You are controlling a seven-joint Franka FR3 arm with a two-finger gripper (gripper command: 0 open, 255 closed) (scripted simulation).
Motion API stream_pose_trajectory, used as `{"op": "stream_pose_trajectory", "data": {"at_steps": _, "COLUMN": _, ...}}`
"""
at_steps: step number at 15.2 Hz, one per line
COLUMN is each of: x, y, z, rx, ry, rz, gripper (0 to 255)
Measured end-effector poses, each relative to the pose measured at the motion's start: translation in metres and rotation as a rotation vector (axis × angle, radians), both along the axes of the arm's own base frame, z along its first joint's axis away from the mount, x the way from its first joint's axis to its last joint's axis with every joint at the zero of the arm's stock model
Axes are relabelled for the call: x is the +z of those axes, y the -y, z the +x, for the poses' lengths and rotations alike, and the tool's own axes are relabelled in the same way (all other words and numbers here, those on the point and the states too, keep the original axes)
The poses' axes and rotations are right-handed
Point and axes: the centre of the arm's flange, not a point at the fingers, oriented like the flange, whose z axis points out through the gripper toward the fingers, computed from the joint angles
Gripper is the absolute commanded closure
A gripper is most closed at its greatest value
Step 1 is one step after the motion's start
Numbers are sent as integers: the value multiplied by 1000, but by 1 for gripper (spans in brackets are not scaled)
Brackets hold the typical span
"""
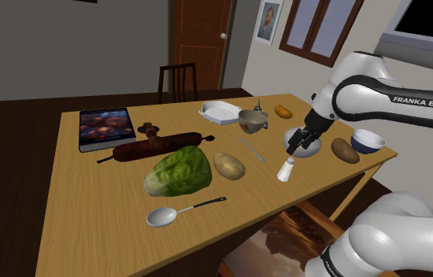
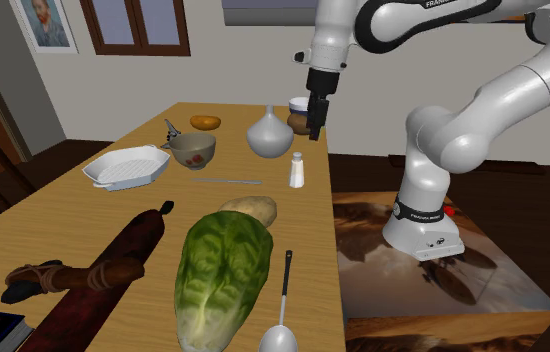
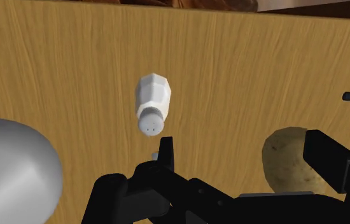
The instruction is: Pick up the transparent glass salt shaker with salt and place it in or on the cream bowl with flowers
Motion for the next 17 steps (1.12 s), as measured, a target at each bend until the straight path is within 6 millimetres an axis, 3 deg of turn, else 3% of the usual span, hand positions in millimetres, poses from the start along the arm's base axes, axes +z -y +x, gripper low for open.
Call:
{"op": "stream_pose_trajectory", "data": {"at_steps": 8, "x": -86, "y": 73, "z": -10, "rx": -55, "ry": 96, "rz": 50, "gripper": 0}}
{"op": "stream_pose_trajectory", "data": {"at_steps": 17, "x": -134, "y": 73, "z": -2, "rx": -61, "ry": 108, "rz": 54, "gripper": 0}}
